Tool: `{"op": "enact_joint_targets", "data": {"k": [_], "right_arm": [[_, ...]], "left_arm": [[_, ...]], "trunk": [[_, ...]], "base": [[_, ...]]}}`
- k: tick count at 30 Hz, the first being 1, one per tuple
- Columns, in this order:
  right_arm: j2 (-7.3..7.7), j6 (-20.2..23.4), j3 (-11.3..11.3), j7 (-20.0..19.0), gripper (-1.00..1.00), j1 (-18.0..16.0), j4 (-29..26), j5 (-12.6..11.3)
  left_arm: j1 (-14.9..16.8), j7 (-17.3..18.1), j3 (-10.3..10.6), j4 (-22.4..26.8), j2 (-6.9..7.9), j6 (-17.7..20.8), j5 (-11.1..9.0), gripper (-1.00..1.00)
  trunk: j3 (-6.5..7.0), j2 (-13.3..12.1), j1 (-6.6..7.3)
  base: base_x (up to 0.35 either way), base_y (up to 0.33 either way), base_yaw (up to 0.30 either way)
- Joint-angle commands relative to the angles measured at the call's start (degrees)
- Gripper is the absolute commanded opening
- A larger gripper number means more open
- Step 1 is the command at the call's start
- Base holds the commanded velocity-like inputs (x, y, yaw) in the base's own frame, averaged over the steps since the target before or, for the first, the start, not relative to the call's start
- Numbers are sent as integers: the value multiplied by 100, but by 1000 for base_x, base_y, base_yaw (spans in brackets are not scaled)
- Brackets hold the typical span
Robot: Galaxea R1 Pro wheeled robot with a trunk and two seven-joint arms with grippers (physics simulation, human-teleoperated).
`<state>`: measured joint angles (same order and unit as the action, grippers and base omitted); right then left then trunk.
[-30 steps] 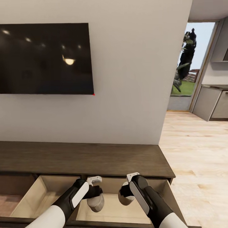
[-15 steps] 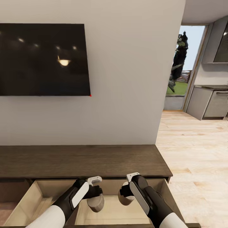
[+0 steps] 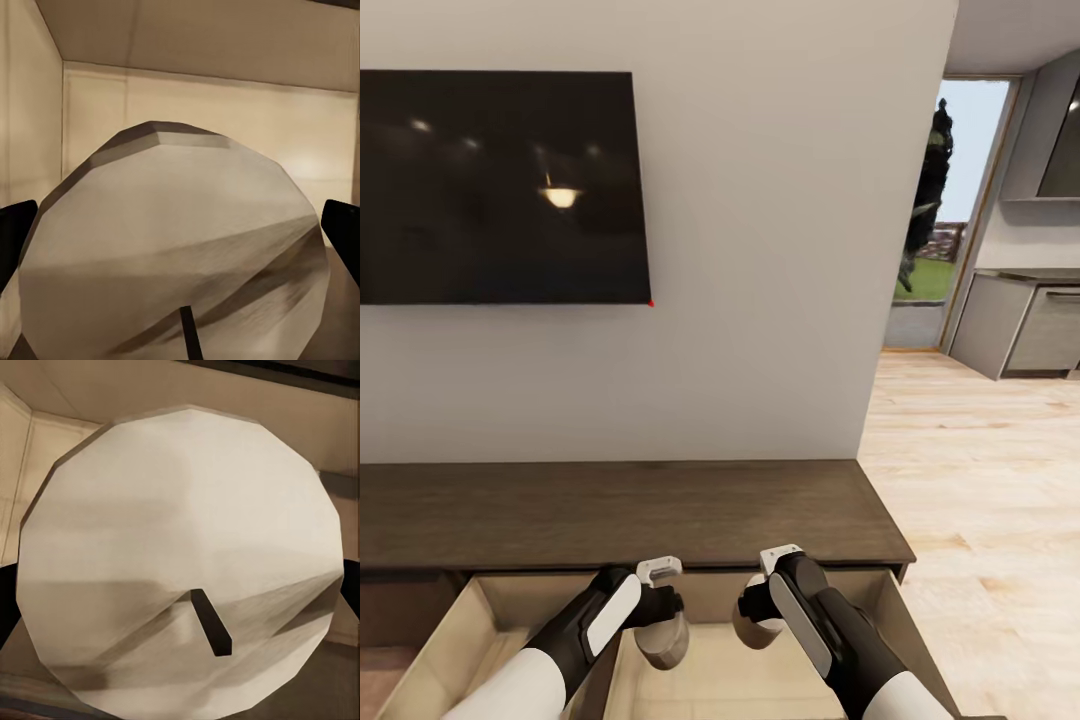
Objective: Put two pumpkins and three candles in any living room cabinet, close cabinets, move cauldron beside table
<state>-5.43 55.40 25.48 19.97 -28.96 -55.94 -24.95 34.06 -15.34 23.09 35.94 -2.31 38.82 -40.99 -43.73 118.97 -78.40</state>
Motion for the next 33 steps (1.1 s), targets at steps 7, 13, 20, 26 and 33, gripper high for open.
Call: {"op": "enact_joint_targets", "data": {"k": [7,13,20,26,33], "right_arm": [[-2,6,10,65,-100,-5,-7,-80],[-2,6,11,67,-100,-5,-12,-80],[-2,6,13,67,-100,-5,-5,-80],[0,6,11,66,-100,-5,-4,-80],[0,6,14,62,-100,-5,-4,-80]], "left_arm": [[4,-57,28,10,2,5,-66,-100],[4,-57,29,8,2,4,-64,-100],[3,-57,29,15,-3,6,-66,-100],[4,-57,29,39,-1,3,-67,-100],[4,-56,29,44,-3,3,-67,-100]], "trunk": [[-6,3,0],[-6,3,0],[-6,3,0],[-24,43,-22],[-150,324,-176]], "base": [[118,0,0],[102,0,0],[29,0,0],[1,0,0],[0,0,0]]}}
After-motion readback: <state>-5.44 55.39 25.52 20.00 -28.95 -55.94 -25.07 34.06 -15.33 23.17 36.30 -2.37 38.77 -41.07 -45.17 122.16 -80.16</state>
